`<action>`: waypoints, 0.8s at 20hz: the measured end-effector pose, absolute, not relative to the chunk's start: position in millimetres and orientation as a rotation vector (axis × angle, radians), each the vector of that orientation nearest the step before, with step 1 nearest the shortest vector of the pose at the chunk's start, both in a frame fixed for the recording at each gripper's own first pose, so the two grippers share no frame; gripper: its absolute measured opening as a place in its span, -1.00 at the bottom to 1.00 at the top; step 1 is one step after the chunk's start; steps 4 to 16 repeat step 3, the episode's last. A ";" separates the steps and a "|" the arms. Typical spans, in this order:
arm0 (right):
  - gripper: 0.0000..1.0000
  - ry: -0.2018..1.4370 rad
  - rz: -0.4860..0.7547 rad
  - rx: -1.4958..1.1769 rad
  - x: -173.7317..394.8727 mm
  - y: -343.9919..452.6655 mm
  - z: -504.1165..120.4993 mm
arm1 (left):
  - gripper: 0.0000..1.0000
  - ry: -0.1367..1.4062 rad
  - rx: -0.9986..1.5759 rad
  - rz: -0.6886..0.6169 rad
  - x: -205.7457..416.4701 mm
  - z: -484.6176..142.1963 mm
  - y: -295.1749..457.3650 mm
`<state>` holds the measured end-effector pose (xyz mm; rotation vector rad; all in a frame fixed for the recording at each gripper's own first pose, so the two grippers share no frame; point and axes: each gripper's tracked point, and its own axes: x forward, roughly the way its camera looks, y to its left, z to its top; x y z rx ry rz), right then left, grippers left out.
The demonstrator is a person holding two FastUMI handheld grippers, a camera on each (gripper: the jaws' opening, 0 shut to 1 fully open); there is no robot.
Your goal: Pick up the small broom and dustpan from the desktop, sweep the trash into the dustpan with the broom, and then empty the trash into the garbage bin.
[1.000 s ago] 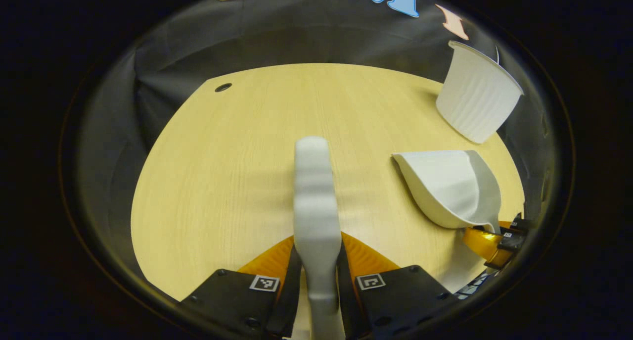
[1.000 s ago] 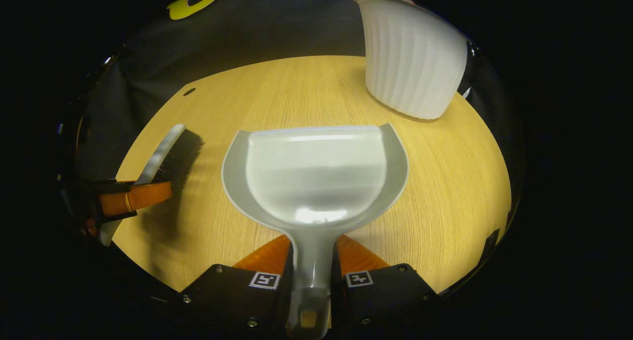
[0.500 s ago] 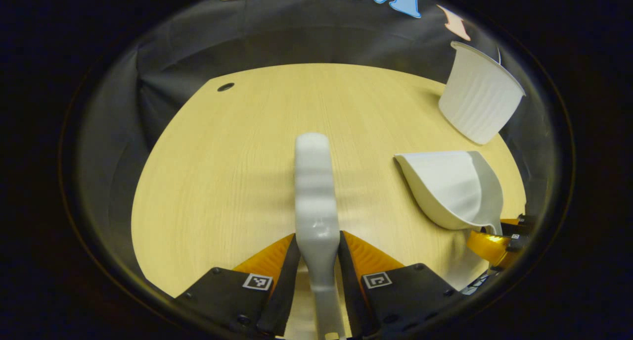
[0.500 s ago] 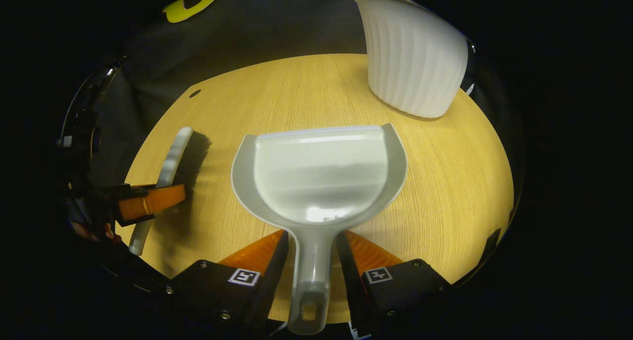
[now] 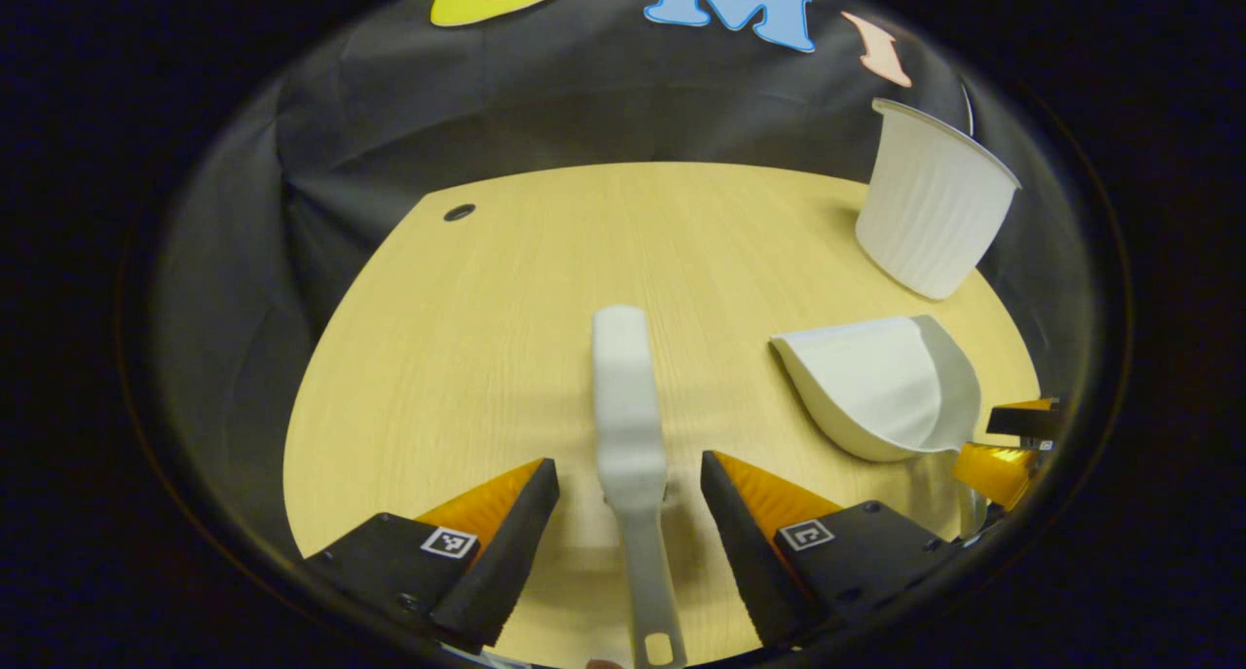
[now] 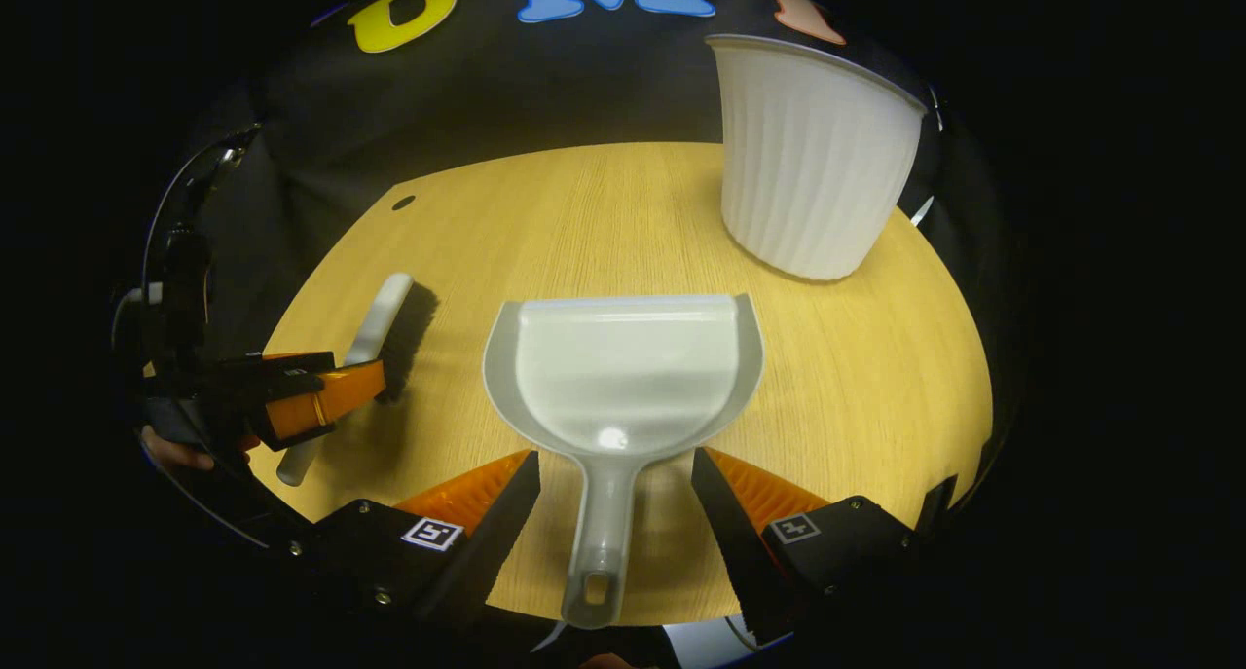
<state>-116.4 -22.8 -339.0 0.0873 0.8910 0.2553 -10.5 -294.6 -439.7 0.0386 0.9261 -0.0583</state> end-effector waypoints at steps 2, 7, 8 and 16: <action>0.96 0.835 0.246 0.071 -111.5 -29.3 -321.6 | 0.94 0.880 0.033 -0.043 -0.5 -441.2 -300.1; 0.96 0.800 0.241 0.068 -107.6 -32.7 -310.5 | 0.94 0.851 0.028 -0.036 -4.3 -418.8 -295.6; 0.96 0.800 0.241 0.068 -107.6 -32.7 -310.5 | 0.94 0.851 0.028 -0.036 -4.3 -418.8 -295.6; 0.96 0.800 0.241 0.068 -107.6 -32.7 -310.5 | 0.94 0.851 0.028 -0.036 -4.3 -418.8 -295.6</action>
